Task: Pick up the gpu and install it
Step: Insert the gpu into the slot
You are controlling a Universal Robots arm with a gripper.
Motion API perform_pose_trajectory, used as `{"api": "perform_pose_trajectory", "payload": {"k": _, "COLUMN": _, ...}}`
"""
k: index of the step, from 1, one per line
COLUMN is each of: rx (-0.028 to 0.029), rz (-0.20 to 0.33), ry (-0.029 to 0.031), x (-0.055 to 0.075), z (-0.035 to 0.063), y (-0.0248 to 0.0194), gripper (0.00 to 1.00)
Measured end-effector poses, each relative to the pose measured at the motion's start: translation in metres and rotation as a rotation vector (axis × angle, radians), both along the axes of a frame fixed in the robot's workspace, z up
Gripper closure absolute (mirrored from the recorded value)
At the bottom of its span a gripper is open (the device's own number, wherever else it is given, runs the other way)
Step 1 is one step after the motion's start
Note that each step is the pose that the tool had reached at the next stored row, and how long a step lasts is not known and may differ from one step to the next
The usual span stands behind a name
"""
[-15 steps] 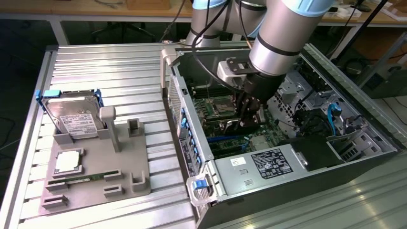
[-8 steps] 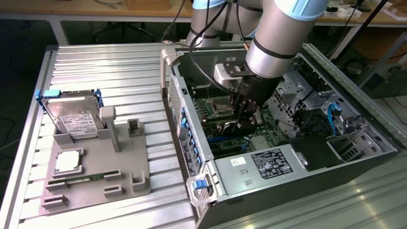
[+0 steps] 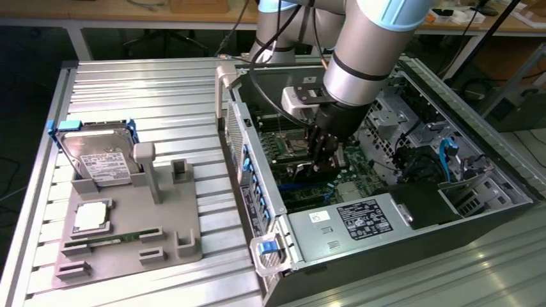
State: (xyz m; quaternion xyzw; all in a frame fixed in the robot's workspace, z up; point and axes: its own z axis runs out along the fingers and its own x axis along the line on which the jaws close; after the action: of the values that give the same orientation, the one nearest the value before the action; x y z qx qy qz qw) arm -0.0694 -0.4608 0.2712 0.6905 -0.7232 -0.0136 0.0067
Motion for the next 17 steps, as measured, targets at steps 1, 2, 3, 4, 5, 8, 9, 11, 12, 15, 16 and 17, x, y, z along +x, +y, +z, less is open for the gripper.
{"api": "perform_pose_trajectory", "payload": {"k": 1, "rx": -0.0002, "rz": 0.0, "ry": 0.0001, "x": 0.0, "z": -0.0003, "y": 0.0, "gripper": 0.73}}
{"api": "perform_pose_trajectory", "payload": {"k": 2, "rx": 0.0, "rz": 0.0, "ry": 0.0, "x": 0.0, "z": -0.001, "y": 0.0001, "gripper": 0.73}}
{"api": "perform_pose_trajectory", "payload": {"k": 3, "rx": -0.0001, "rz": 0.0, "ry": 0.0, "x": 0.0, "z": -0.0017, "y": 0.0001, "gripper": 0.73}}
{"api": "perform_pose_trajectory", "payload": {"k": 4, "rx": -0.0001, "rz": 0.0, "ry": 0.0, "x": -0.0001, "z": -0.0032, "y": 0.0001, "gripper": 0.73}}
{"api": "perform_pose_trajectory", "payload": {"k": 5, "rx": -0.0002, "rz": 0.0, "ry": 0.0001, "x": -0.0001, "z": -0.0036, "y": 0.0, "gripper": 0.73}}
{"api": "perform_pose_trajectory", "payload": {"k": 8, "rx": 0.0, "rz": 0.0, "ry": 0.0, "x": -0.0003, "z": -0.005, "y": 0.0001, "gripper": 0.73}}
{"api": "perform_pose_trajectory", "payload": {"k": 9, "rx": -0.0001, "rz": 0.0, "ry": 0.0, "x": -0.0008, "z": -0.0055, "y": 0.0001, "gripper": 0.73}}
{"api": "perform_pose_trajectory", "payload": {"k": 11, "rx": -0.0002, "rz": 0.0, "ry": 0.0001, "x": -0.0012, "z": -0.0064, "y": 0.0001, "gripper": 0.73}}
{"api": "perform_pose_trajectory", "payload": {"k": 12, "rx": -0.0001, "rz": 0.0, "ry": 0.0, "x": -0.0012, "z": -0.0071, "y": 0.0002, "gripper": 0.73}}
{"api": "perform_pose_trajectory", "payload": {"k": 15, "rx": 0.0001, "rz": 0.0, "ry": 0.0001, "x": -0.0014, "z": -0.0081, "y": 0.0006, "gripper": 0.73}}
{"api": "perform_pose_trajectory", "payload": {"k": 16, "rx": 0.0003, "rz": 0.0, "ry": 0.0001, "x": -0.0015, "z": -0.0082, "y": 0.0008, "gripper": 0.73}}
{"api": "perform_pose_trajectory", "payload": {"k": 17, "rx": 0.0006, "rz": 0.0, "ry": 0.0002, "x": -0.0017, "z": -0.0082, "y": 0.0009, "gripper": 0.73}}
